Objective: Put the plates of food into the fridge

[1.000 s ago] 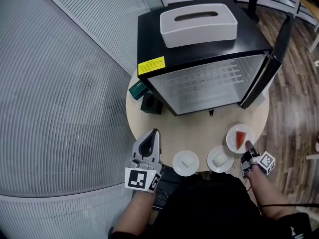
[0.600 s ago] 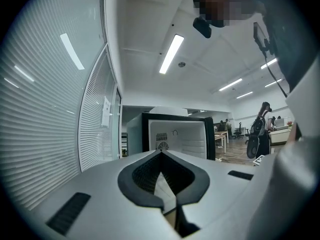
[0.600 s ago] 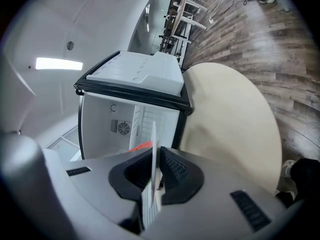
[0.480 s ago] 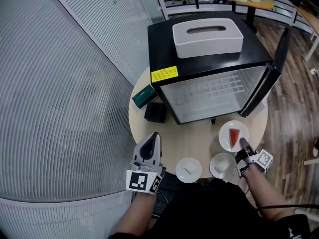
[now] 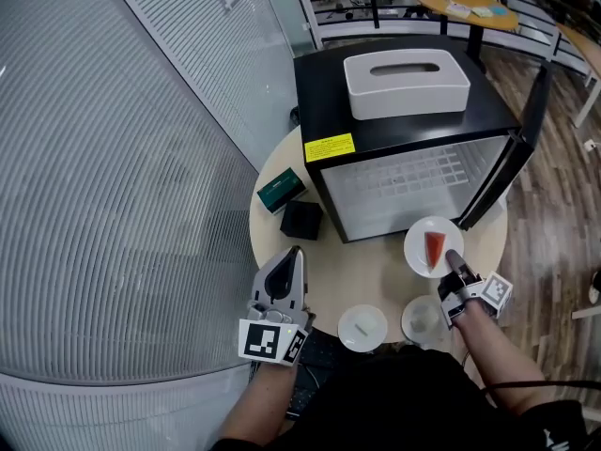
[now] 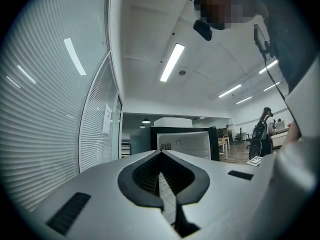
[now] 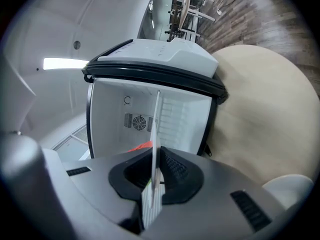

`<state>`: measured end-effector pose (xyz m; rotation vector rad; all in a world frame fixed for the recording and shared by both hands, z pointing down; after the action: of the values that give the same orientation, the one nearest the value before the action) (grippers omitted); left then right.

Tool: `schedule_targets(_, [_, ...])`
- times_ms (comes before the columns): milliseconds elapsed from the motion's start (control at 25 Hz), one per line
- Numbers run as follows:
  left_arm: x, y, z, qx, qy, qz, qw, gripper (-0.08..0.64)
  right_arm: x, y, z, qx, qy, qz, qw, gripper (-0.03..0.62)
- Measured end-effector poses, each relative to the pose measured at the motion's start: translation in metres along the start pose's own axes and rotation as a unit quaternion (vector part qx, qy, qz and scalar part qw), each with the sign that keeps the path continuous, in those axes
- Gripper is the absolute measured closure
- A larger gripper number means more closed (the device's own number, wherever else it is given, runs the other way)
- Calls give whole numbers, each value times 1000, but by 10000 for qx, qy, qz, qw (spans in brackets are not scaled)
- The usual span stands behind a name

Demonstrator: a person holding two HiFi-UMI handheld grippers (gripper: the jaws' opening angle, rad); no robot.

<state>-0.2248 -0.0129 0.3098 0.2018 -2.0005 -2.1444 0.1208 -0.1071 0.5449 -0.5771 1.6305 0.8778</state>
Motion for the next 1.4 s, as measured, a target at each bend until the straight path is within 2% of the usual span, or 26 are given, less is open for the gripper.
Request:
schedule_targets(160, [9, -2, 0, -41, -47, 8, 10000, 557, 15, 2, -17, 72, -150, 135, 9998, 566])
schedule_targets(840, [29, -14, -11, -113, 3, -91, 9999, 557, 66, 14, -82, 261, -592, 204, 9977, 566])
schedule_targets(1400, [49, -15, -20, -53, -95, -84, 9999, 557, 72, 21, -133, 220, -357, -7, 9991, 566])
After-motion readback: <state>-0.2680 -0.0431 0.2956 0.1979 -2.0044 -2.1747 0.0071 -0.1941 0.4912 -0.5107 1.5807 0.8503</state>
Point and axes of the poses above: the fingertips, and each gripper's own axes: z backward along the fingers, x to its left, y out of its underside, the point moved 3 cm from there along z, backward along the fingers, and after that the axes turned 4 degrees about z, right-handed, at the moved point
